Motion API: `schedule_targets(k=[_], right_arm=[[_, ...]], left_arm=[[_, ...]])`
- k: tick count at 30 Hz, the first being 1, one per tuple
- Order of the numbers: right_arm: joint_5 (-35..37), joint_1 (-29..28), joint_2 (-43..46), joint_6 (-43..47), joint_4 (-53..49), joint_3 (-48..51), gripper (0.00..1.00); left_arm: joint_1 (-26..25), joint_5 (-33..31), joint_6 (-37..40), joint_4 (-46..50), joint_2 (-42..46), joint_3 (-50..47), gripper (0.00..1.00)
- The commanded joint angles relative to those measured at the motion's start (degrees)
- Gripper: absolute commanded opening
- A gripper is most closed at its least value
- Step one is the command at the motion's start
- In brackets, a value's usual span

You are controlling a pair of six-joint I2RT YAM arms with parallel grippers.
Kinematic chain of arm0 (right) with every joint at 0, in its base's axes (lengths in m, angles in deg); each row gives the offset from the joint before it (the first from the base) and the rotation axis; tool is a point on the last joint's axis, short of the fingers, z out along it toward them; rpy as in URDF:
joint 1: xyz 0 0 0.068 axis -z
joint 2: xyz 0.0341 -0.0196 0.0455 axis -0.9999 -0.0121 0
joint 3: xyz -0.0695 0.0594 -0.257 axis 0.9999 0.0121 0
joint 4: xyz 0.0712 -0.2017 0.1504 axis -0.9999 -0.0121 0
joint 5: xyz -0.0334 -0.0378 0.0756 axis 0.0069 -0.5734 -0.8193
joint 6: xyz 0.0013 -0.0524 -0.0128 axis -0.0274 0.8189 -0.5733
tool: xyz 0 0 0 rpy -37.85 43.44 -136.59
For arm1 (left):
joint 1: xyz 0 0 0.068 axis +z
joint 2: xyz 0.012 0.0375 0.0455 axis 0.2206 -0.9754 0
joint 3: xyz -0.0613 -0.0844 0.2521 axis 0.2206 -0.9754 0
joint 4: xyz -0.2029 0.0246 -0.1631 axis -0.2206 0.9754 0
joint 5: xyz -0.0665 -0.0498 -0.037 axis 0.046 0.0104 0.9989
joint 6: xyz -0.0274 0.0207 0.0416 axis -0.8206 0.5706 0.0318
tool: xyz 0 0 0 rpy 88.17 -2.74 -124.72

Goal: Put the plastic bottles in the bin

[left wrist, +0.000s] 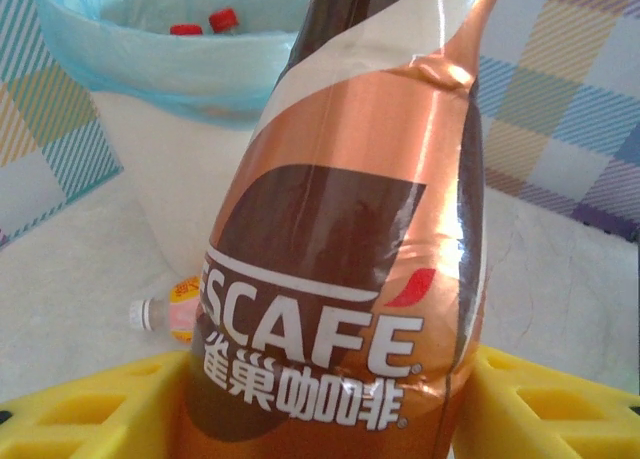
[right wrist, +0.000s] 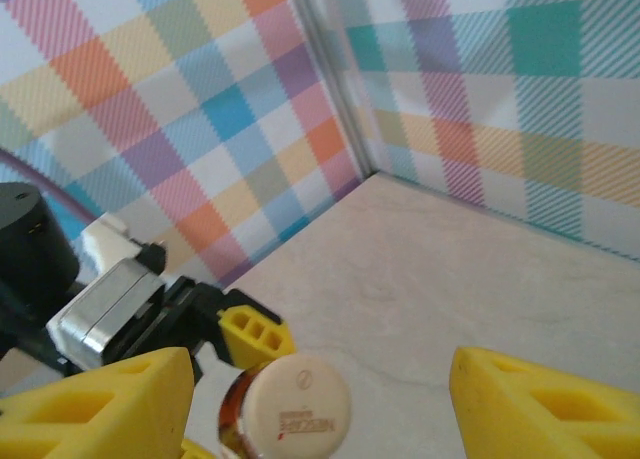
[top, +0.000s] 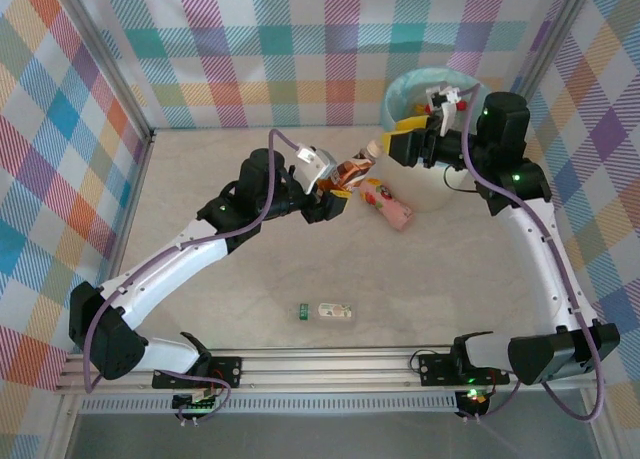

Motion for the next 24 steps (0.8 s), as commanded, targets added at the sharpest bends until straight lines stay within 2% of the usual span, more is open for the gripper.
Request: schedule_targets(k=[1, 7, 13, 18, 22, 24], right_arm=[[-6.6, -0.92, -1.48, 1.73, 0.57, -2.13, 0.68], [-8.63, -1.81, -3.36, 2.41, -1.44, -3.36, 0.67], [-11.29, -2.39, -4.63, 2.83, -2.27, -4.48, 0.6], [-12.64, -3.07, -5.48, 3.99, -3.99, -5.74, 0.46], [-12.03, -3.08, -5.31, 4.08, -3.9, -6.05, 0.25], [-11.09, -3.08, -5.05, 4.08, -3.96, -6.19, 0.23]], left_arm=[[0.59, 1.91, -2.46, -6.08, 2.16, -1.46, 0.63], [0.59, 3.65, -2.42, -7.13, 2.73, -1.42, 0.63], [0.59, 5.14, -2.33, -7.88, 3.24, -1.55, 0.63], [0.59, 5.23, -2.42, -7.68, 3.24, -1.16, 0.63], [0.58, 4.55, -2.75, -7.67, 3.52, -0.98, 0.66], [0.59, 3.45, -3.03, -7.65, 3.7, -0.81, 0.7]])
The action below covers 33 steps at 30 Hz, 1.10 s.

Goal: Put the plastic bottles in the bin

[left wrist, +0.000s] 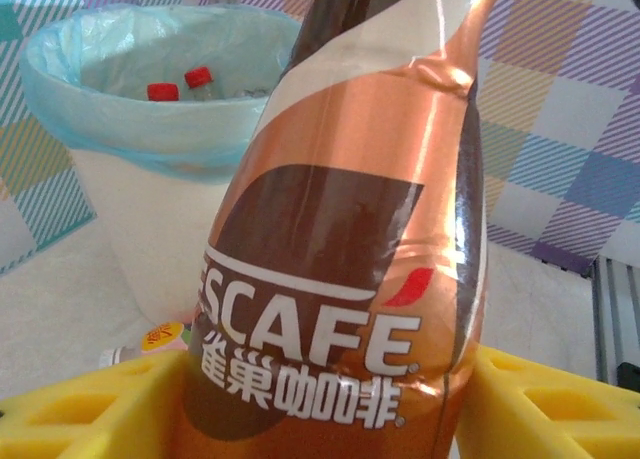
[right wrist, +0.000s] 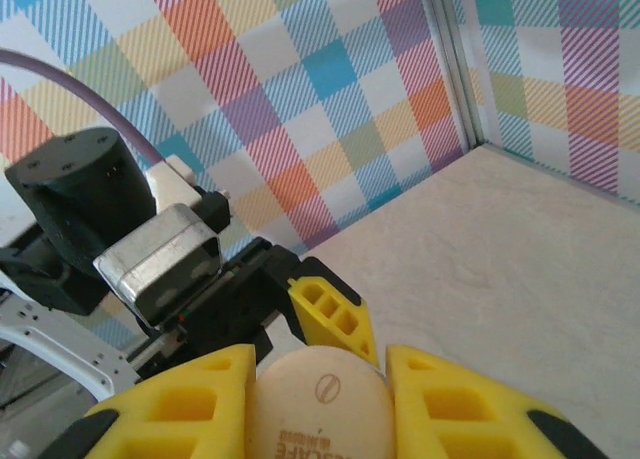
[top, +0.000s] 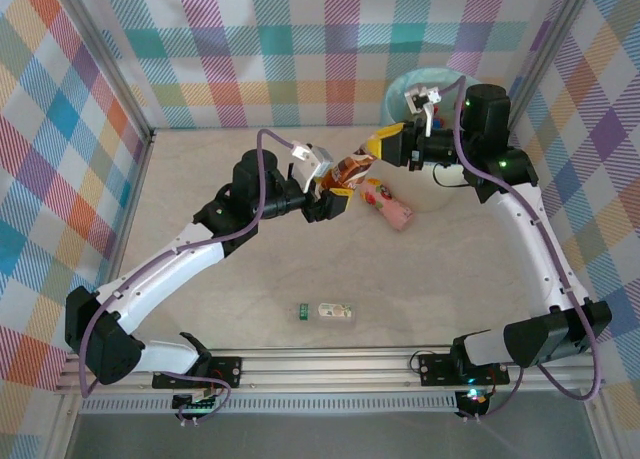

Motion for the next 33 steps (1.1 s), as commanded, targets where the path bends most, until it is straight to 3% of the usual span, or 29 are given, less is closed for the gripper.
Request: schedule_targets(k=[1, 5, 9, 12, 15, 20, 23, 28, 33], right_arm=[[-0.52, -0.31, 0.22, 1.0, -0.31, -1.92, 0.22], [3.94, -0.31, 0.92, 0.58, -0.59, -2.85, 0.13], [9.22, -0.31, 1.89, 0.62, -0.66, -3.68, 0.13], [17.26, -0.31, 2.85, 1.38, -1.79, -4.94, 0.12], [29.83, -0.31, 3.51, 2.42, -3.79, -7.04, 0.11], [58.62, -0.24, 2.77, 4.62, -6.41, -11.3, 0.12], [67.8, -0.22, -0.41, 8.98, -9.8, -16.35, 0.12], [76.42, -0.13, -6.5, 16.94, -13.9, -22.53, 0.12], [79.42, -0.13, -9.73, 20.76, -13.83, -23.21, 0.12]], left_arm=[[0.49, -0.75, -0.77, -2.44, 2.17, 0.59, 0.73], [0.49, -4.18, -1.05, -1.64, 2.64, 0.42, 0.94], [0.49, -5.58, -1.4, -1.28, 3.42, 0.12, 0.97], [0.49, -6.01, -1.35, -1.49, 4.27, -0.5, 0.98], [0.49, -6.28, -1.09, -1.45, 5.22, -1.05, 0.98], [0.49, -7.42, -0.27, -0.8, 6.4, -1.99, 0.98], [0.49, -7.94, 0.09, -0.27, 6.97, -2.3, 0.98], [0.53, -8.05, 0.68, 0.42, 7.84, -2.96, 0.98], [0.49, -8.57, 1.14, 0.9, 8.59, -3.7, 0.98]])
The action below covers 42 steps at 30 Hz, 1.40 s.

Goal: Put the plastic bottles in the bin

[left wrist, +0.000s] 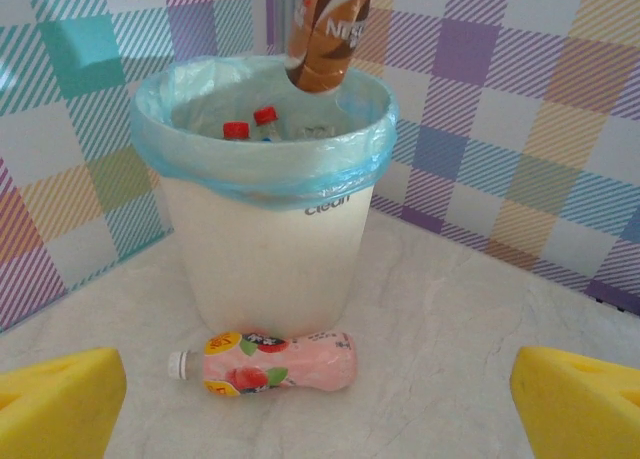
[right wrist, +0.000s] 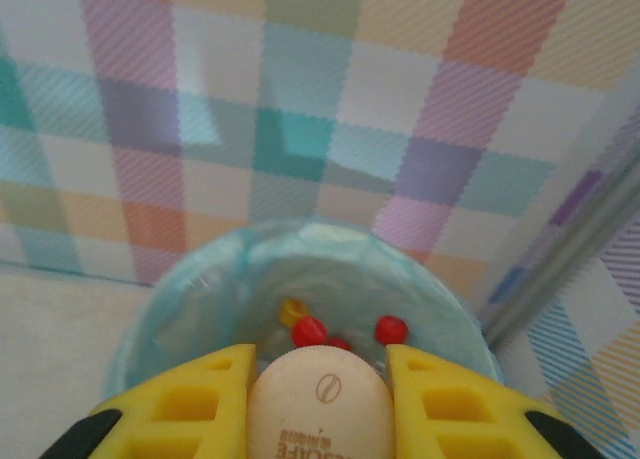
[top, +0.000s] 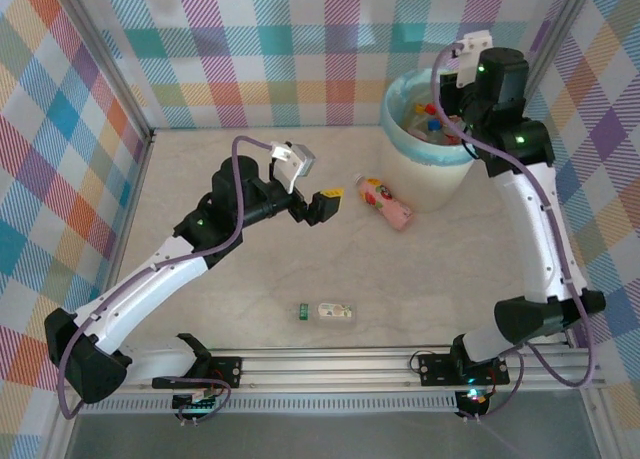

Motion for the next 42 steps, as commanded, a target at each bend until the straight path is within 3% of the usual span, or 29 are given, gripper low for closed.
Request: schedule_targets(k=[1, 12, 30, 42], right_arm=[[6.46, 0.02, -1.98, 5.1, -1.88, -1.36, 0.12], [10.79, -0.1, -7.73, 7.1, -2.8, 1.09, 0.17], [10.74, 0.41, -9.17, -0.67, -3.79, 8.98, 0.31], [3.57, 4.37, -14.37, -7.12, -5.53, 9.16, 0.41]], left_arm=[[0.49, -0.79, 1.26, 0.32, 1.62, -1.24, 0.99], [0.49, -1.47, 1.2, 0.88, 2.44, -2.03, 0.99], [0.49, -1.34, 0.32, 0.93, 1.17, -1.51, 0.99], [0.49, -1.82, 0.14, 1.97, 1.25, -1.58, 0.99]])
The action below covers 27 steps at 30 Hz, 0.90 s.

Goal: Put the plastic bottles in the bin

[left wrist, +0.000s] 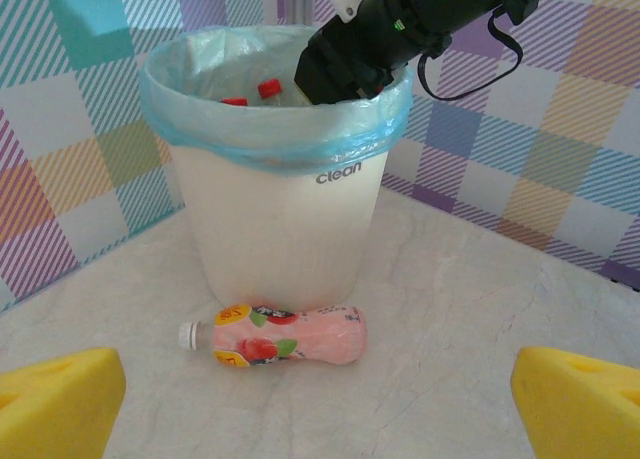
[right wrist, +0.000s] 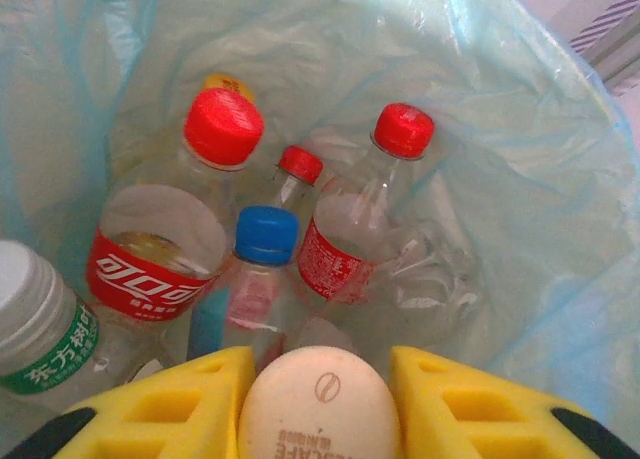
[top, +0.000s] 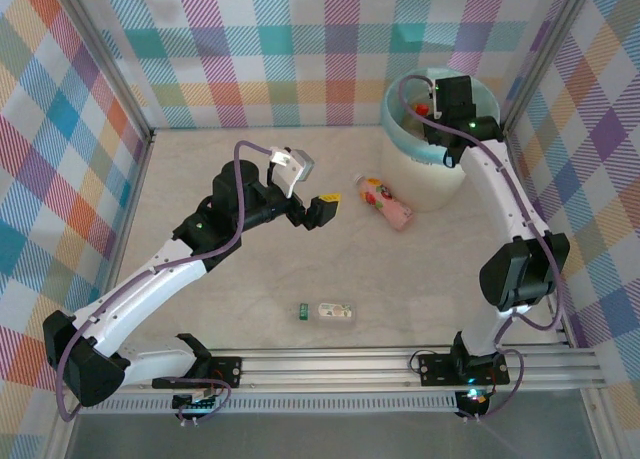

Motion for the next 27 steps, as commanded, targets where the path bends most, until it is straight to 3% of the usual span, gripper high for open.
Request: schedule_targets(k=[1, 14, 21, 27], right_arm=[[-2.39, 1.25, -2.83, -3.91, -3.6, -0.78, 0.42], [-10.02, 1.25, 3.39, -9.45, -5.17, -6.22, 0.66], [-15.07, 1.16, 8.11, -12.15, -5.2, -6.28, 0.67], [-17.55, 1.16, 9.79, -12.64, -5.25, -5.57, 0.57]], left_arm=[[0.49, -0.66, -0.36, 0.59, 0.49, -0.03, 0.99], [0.49, -1.1, 0.42, 1.04, 0.4, 0.22, 0.99], [0.49, -1.02, 1.78, 2.24, -0.13, 0.4, 0.99], [0.49, -1.35, 3.06, 4.81, -0.26, 0.41, 0.99]])
